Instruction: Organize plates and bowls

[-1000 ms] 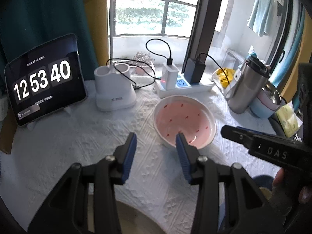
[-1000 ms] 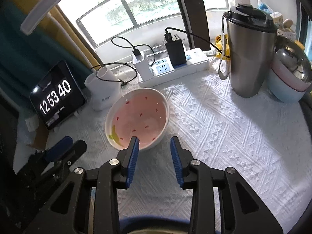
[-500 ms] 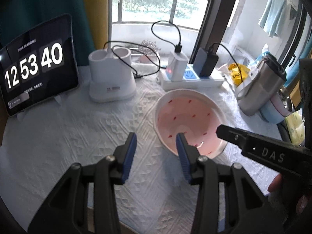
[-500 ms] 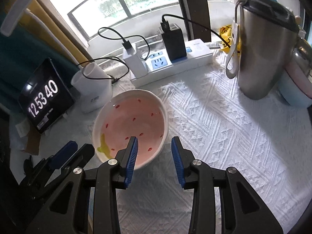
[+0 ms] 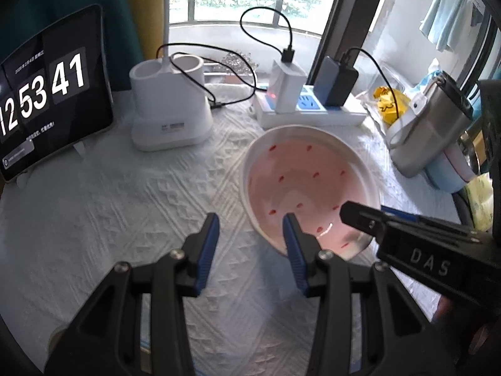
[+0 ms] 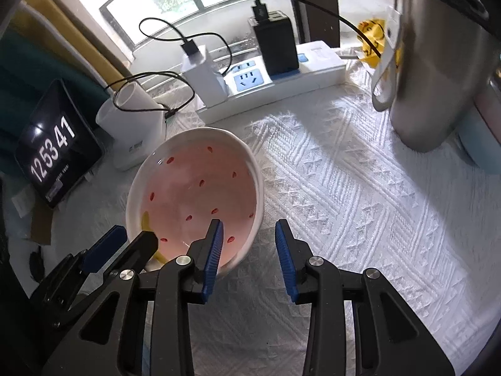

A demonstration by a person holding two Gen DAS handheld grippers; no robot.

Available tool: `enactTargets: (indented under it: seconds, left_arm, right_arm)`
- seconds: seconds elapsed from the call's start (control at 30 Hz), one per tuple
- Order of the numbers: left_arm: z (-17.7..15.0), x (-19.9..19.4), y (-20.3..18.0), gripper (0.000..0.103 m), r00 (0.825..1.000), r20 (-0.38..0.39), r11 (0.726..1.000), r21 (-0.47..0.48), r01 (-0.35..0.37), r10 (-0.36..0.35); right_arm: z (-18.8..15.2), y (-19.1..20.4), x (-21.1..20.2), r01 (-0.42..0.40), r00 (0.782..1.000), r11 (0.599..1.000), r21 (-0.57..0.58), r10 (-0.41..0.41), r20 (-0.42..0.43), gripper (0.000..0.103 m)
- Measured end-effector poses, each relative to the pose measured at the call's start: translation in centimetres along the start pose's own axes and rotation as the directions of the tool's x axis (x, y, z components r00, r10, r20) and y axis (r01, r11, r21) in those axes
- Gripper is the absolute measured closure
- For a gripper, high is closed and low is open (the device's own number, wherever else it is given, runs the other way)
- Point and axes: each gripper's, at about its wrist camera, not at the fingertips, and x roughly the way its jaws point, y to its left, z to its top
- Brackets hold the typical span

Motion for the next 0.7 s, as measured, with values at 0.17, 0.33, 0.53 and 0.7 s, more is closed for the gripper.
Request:
enactTargets:
  seconds: [0.17,0.33,0.53,0.7]
  left_arm:
    - [-0.1,0.4,0.1,0.060,0.999,-0.003,0.999,-0.003,0.036,-0.036]
    - [-0.4,0.0,-0.1,0.064,0.998,0.043,0.999,0.009,0.048,-0.048]
    - [-0.4,-0.3,-0.2,0.066,0.997,0.046,0.998,0.019,0.055,-0.055]
    - [-0.7,-0.8,-0.6,0.066,0.997,0.052,0.998,0.038,0.048,-0.049]
  right_arm:
    - [0.1,0.3,0.4,-0.007,1.000,1.000,-0.029,0.007,-0.014,0.080]
    - [-0.2,1.1,0.0,0.032,0.999,0.996,-0.080,-0.030,0.029,0.083]
    - [-0.8,1.7,-1.0,0.059,0.995,0.993,-0.103,-0.050,0.082,0.085]
    - [-1.2,2.2,-2.2,0.079,0.991,0.990,-0.114,-0.065,0.118,0.085]
